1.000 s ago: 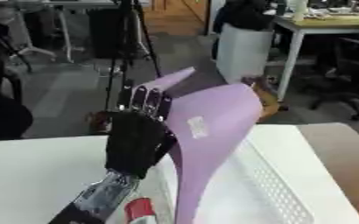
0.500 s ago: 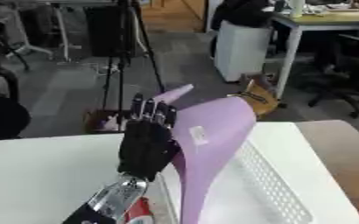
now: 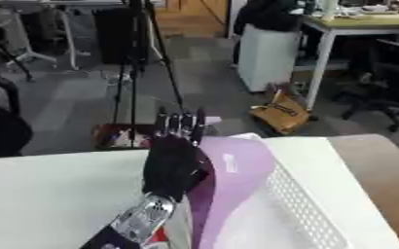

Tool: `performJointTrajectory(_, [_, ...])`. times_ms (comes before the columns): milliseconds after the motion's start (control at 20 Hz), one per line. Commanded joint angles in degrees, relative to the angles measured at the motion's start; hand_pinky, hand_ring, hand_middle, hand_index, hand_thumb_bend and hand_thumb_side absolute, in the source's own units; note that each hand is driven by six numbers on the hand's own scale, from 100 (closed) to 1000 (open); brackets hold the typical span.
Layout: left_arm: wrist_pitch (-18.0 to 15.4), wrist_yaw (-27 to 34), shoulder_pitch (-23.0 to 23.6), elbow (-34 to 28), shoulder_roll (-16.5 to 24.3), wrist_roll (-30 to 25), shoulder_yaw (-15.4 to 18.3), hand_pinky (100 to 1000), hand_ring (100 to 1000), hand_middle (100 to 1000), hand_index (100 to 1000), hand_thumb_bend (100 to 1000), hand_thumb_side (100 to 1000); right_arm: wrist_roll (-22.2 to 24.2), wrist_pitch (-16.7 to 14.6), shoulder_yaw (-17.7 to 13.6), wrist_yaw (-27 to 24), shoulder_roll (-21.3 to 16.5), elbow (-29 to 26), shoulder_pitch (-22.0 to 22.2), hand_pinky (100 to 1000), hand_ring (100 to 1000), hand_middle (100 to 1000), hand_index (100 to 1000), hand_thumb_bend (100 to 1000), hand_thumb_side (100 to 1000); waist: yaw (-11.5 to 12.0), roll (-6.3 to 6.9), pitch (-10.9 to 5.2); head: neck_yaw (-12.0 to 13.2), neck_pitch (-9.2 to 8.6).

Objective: Pick up objects on the table and place them in the box.

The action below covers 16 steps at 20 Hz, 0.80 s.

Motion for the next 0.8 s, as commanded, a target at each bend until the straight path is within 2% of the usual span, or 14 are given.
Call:
performJointTrajectory(50, [-1.81,-2.82,-2.07,-0.91,0.01,-8.39,-0.15,815,664,655,940,668,655,-0.34,-0.37,-0.07,-0.11,-1.89,-1.09,-0.43,618,566,527,583,100,416,-0.20,-0.24,-1.10,0.12,-0.85])
performJointTrajectory(100, [-2.85,-3.49,-1.99,-0.79,0.01,-11.75,-0.24,960,913,909,1000,688,809,-0.36,-0.37,-0.07,-0.10,-1.92,-1.09,-0.43,618,566,527,583,100,415,-0.19,-0.23,-1.14,0.09,-0.78])
performJointTrajectory(150, [-4.72,-3.89,-2.33,-0.37,0.02,-16.90,-0.31,960,913,909,1000,688,809,-0.40,-0.34,-0.07,-0.08,-1.97,-1.09,-0.38,618,566,527,583,100,415,-0.17,-0.23,-1.22,0.07,-0.67])
performJointTrajectory(200, [-6.39,-4.56,-2.65,-0.81,0.09,-21.69,-0.36,1000,987,979,1000,666,857,-0.44,-0.31,-0.06,-0.07,-2.00,-1.09,-0.37,618,566,527,582,100,413,-0.14,-0.22,-1.27,0.06,-0.61])
performJointTrajectory(350, [-11.53,-6.28,-3.19,-3.63,0.36,-35.46,-0.50,1000,1000,1000,1000,654,887,-0.50,-0.17,-0.03,0.00,-2.09,-1.09,-0.35,618,566,527,582,100,412,-0.05,-0.18,-1.43,-0.01,-0.47])
performJointTrajectory(450, [-14.10,-7.68,-3.39,-6.37,0.63,-41.79,-0.72,1000,1000,1000,1000,641,899,-0.52,-0.09,-0.01,0.04,-2.13,-1.09,-0.36,618,566,526,582,100,411,-0.01,-0.15,-1.52,-0.06,-0.39])
performJointTrajectory(600, [-16.76,-9.28,-3.50,-10.21,0.94,-47.07,-1.06,1000,1000,1000,1000,614,912,-0.56,0.01,0.02,0.06,-2.18,-1.09,-0.37,618,566,526,582,100,411,0.08,-0.18,-1.63,-0.18,-0.33])
performJointTrajectory(750, [-18.71,-10.05,-3.59,-13.43,1.22,-49.89,-1.35,1000,1000,1000,1000,593,922,-0.69,0.03,0.02,0.14,-2.25,-1.09,-0.31,618,566,526,582,100,410,0.28,-0.24,-1.74,-0.34,-0.20])
performJointTrajectory(800, [-19.26,-10.13,-3.59,-14.37,1.33,-50.52,-1.40,1000,1000,977,1000,548,940,-0.74,0.05,0.02,0.16,-2.27,-1.09,-0.29,617,566,526,581,100,408,0.34,-0.26,-1.77,-0.38,-0.16])
